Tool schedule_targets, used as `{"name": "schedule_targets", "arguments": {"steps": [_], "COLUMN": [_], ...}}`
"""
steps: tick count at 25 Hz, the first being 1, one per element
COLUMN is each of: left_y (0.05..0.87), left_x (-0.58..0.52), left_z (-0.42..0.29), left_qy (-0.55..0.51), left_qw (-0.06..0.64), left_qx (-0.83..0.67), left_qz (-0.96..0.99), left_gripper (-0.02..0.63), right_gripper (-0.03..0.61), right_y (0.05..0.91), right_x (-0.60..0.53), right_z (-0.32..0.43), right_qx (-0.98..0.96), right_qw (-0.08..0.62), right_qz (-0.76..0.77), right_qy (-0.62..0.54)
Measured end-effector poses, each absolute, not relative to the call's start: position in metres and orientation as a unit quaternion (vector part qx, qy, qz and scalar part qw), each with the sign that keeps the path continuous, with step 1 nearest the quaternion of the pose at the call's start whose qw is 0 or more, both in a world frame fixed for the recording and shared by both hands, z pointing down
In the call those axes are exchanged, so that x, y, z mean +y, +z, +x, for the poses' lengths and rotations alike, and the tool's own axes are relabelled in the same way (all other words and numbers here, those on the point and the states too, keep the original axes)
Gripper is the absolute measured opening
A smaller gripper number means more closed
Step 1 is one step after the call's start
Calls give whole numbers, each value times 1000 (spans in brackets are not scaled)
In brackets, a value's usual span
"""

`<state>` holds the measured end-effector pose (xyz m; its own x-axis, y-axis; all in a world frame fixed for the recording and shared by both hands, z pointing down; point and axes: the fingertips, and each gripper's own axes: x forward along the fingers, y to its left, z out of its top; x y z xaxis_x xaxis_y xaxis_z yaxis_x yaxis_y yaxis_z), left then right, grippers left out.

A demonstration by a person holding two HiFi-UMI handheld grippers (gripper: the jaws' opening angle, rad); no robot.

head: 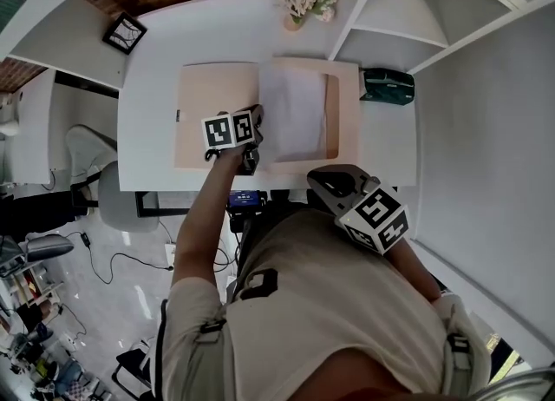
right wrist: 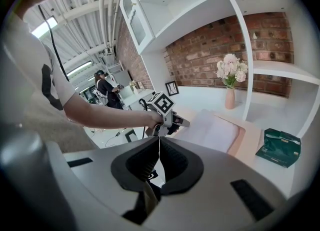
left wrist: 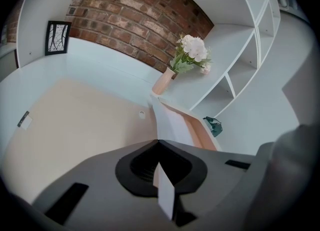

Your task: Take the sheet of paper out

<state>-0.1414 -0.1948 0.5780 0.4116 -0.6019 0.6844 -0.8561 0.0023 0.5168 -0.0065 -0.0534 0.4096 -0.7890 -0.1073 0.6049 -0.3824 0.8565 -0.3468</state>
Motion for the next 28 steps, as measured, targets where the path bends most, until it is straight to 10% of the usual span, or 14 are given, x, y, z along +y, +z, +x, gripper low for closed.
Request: {"name": "schedule_targets", "arguments": {"steps": [28], "left_y": [568], "left_x": [-189], "left_z": [-172], "left_qy": [110], "left_qw": [469], "left_qx": [-551], "left_qz": [681], "left_gripper": [14], "right_gripper": [26], "right_y": [406], "right_x": [-50], "right_z": [-19], "right_qx": [-921], "right_qw": [301], "right_qz": [118], "right_qy": [218]}}
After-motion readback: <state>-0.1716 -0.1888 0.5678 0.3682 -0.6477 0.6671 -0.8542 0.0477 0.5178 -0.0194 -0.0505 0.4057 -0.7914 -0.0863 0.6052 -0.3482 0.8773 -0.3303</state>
